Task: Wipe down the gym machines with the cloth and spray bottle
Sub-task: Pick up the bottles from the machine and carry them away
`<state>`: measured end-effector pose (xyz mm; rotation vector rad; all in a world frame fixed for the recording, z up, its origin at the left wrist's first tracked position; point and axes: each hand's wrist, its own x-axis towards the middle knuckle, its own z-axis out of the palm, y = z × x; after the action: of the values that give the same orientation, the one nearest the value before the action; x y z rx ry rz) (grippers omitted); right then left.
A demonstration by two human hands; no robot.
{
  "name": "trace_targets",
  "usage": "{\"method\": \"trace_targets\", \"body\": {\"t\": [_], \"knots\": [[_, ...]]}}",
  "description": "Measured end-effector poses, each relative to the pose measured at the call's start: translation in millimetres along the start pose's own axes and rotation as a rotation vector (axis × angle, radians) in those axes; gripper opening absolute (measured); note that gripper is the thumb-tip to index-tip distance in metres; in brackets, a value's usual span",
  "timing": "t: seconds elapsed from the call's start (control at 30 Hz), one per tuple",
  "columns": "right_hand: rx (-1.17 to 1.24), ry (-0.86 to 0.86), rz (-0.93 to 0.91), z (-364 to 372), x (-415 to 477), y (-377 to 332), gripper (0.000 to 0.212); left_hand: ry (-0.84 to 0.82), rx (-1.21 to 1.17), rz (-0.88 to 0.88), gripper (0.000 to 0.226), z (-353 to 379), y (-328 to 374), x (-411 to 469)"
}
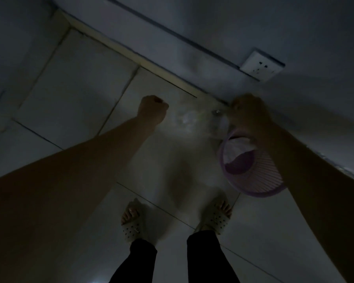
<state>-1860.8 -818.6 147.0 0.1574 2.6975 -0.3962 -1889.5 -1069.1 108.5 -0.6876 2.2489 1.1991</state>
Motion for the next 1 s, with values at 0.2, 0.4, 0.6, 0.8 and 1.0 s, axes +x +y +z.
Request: {"method": "trace_targets", "body": {"t": [0.2,0.4,0.6,0.8,1.0], "knots": [[0.056,-0.084,-0.041,50,-33,27,0.049,-0.189,0.133,-0.011,0.026,33,-9,-12],[0.085,-0.190,0.030,67,-42,29,0.032,-0.224,0.051,-0.047,0.035,33,-26,-27],[0.053,-0.208,0.032,74,-44,22,0.031,-0.225,0.019,-0.039,0.044,14,-41,-40],[0.004,-0.169,-0.039,74,-60,-23,0.021,-0.183,-0.103,-0.067,0.015,-50,-82,-68],[0.113,-0.232,-0.208,77,-111,-159,0.013,-0.137,-0.222,-0.119,0.028,-143,-144,-149]]}}
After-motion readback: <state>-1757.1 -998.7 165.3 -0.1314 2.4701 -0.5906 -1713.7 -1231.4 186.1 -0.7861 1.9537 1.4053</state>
